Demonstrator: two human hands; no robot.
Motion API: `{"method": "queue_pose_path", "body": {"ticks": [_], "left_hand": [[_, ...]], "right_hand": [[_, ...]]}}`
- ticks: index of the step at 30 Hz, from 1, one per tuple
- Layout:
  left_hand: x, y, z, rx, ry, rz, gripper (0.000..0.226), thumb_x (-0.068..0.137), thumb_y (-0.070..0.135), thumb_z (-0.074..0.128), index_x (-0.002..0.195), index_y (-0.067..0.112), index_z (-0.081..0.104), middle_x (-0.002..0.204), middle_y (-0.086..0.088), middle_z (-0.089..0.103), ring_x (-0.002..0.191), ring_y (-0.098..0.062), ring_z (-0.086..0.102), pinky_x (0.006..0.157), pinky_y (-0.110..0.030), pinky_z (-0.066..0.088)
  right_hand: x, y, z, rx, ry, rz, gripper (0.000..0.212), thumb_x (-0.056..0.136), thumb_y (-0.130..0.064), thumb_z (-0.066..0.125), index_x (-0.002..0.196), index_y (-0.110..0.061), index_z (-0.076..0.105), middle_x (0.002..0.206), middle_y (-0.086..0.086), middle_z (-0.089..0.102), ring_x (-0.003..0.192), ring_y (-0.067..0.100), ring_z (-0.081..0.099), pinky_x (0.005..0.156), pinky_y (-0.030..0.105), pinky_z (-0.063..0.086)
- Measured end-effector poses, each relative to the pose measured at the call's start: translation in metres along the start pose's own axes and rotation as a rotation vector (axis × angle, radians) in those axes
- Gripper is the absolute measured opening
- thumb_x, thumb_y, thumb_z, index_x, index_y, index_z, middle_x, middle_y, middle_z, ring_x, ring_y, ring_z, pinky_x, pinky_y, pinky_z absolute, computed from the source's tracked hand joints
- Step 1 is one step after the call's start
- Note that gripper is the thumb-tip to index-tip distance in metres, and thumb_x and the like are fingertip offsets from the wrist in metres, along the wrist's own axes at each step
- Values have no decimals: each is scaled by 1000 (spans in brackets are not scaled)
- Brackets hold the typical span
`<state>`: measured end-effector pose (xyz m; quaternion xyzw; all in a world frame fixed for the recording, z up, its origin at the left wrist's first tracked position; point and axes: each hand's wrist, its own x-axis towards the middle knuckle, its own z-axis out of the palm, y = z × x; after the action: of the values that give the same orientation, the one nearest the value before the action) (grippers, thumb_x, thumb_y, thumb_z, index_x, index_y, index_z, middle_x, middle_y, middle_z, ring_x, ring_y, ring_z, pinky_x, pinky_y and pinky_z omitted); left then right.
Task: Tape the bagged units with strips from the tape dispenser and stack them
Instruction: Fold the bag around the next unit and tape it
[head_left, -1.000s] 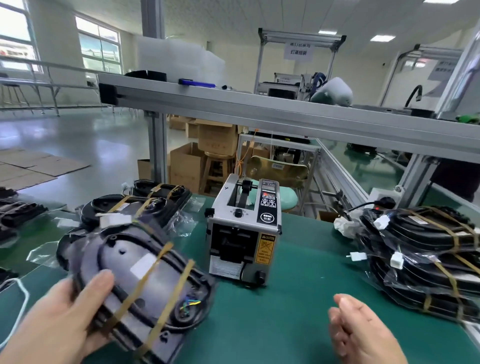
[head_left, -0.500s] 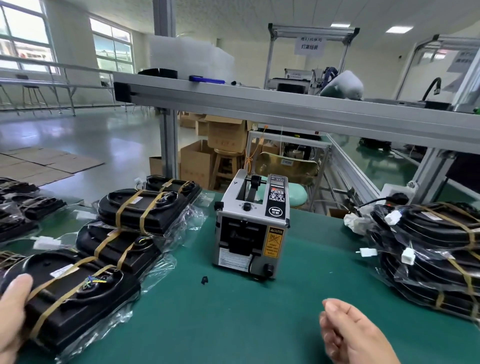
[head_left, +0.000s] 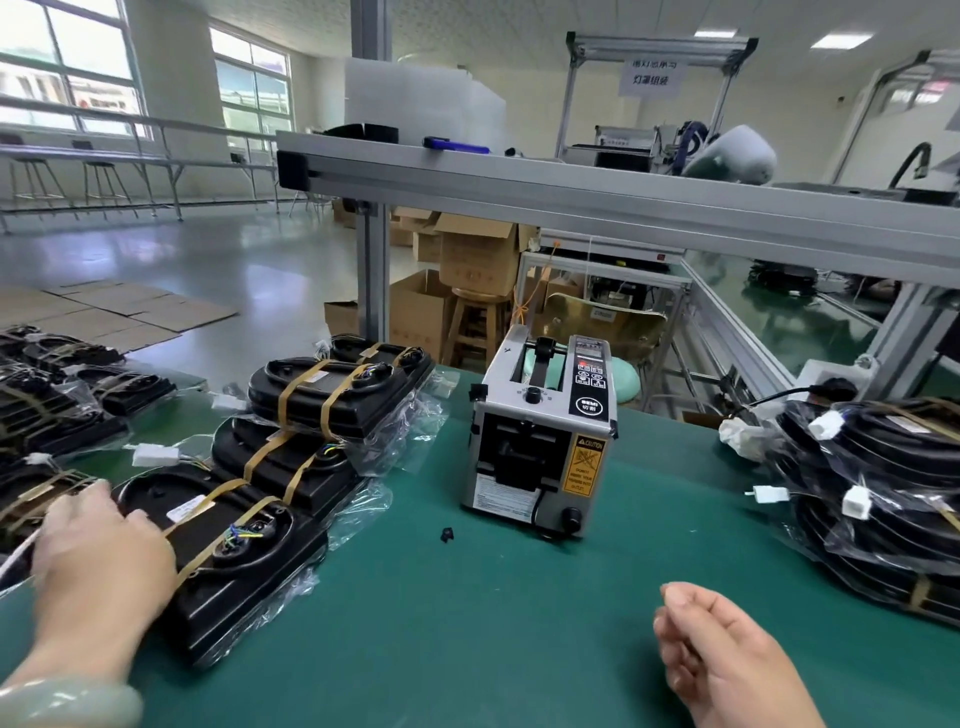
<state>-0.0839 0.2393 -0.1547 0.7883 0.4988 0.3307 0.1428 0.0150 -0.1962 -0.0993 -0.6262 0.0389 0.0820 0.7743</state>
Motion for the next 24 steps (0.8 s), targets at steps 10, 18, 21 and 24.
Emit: {"method": "queue_pose_path", "body": {"ticks": [10,18,21,24], "left_hand": [[-45,96,-40,-240,-128,170,55,76,49,36,121,21,49,121,-14,57,114,-39,49,99,-60,40],[-150,207,-84,-711,-400,605,44,76,19,69,101,53,55,92,32,59,69,10,57,56,-10,41],[-174,217,-60,-741,-507,689,51,69,5,77,97,45,62,86,27,61,55,2,54,59,0,38],[-190,218,-39,-734,-581,712,54,62,1,82,92,43,65,84,25,62,50,2,50,55,-1,38]], "right_hand": [[9,-4,-18,35,142,-14,10,89,-5,60,80,-7,61,51,3,60,35,7,45,34,13,32],[32,-31,-51,235,485,-124,18,89,-8,63,104,-14,57,85,2,61,70,14,57,59,25,38],[44,-58,-68,220,632,-247,28,90,-11,62,116,-13,50,91,1,59,83,14,58,70,25,42],[62,-95,-80,101,760,-442,40,87,-13,64,124,-13,46,108,-2,54,94,11,53,80,22,40]]}}
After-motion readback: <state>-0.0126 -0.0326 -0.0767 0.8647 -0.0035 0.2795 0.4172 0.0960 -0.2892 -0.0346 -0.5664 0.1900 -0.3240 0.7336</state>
